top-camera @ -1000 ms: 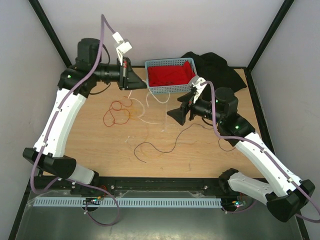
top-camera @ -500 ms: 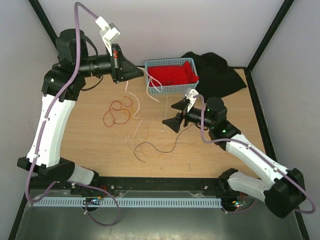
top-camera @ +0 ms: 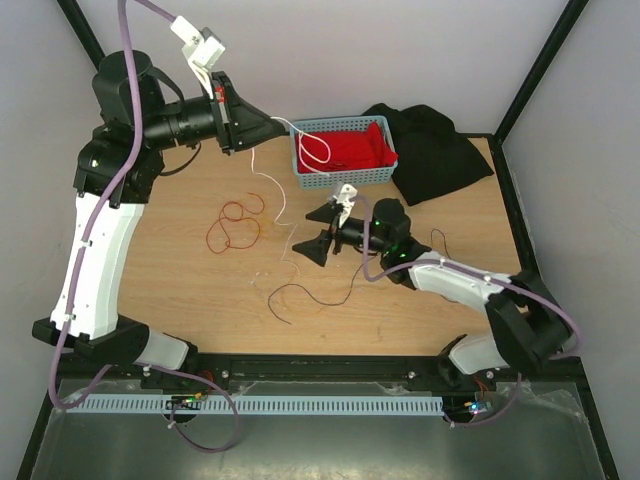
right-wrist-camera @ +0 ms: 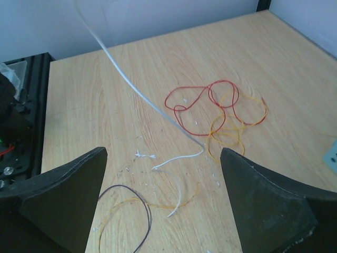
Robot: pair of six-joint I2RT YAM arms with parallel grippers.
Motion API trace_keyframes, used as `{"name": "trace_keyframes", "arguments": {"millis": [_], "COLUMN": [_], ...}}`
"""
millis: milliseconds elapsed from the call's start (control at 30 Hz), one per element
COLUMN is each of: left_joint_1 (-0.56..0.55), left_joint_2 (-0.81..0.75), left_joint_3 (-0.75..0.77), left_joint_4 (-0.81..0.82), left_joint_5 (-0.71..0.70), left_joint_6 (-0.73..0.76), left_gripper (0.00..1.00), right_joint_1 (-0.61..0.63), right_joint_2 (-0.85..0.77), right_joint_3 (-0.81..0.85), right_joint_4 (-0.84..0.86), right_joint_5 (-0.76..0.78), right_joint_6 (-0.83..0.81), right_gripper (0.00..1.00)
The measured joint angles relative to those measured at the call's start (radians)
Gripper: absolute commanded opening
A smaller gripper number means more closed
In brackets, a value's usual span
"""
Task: Zip-tie the wires
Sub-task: Straighten the cable at the center of the board.
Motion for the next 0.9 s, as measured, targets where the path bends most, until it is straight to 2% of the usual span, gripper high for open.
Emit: {"name": "trace_keyframes", "arguments": {"millis": [300,433,533,733,800,900], "left_joint_1": [0.000,0.000,0.023,0.113,0.132,0.158], "left_joint_2": [-0.002,-0.003,-0.004,-0.027,-0.045,-0.079], "left_joint_3": [0.014,0.014,0.009,-0.032,-0.059,-0.104], "left_joint_4": [0.057,0.095,0.156,0.247,0.253,0.253], "left_joint_5": [-0.017,-0.021,-0.012,-0.011,-0.021,-0.042], "left_joint_6": [-0.048,-0.078,-0.129,-0.204,-0.205,-0.200], "left_gripper": [0.00,0.00,0.00,0.00,0.00,0.00], "right_joint_1": [0.063,0.106,0.127,0.137,0.137,0.135], "right_joint_2": [0.273,0.396,0.476,0.491,0.455,0.360], "right_joint_3": [0.000,0.030,0.084,0.095,0.085,0.075], "right_joint_4": [0.220,0.274,0.302,0.331,0.307,0.235], "right_joint_5": [0.121,0.155,0.157,0.151,0.167,0.209], "right_joint_6": [0.079,0.130,0.182,0.244,0.237,0.202], "right_gripper": [1.00,0.90,0.73,0.11,0.00,0.00]}}
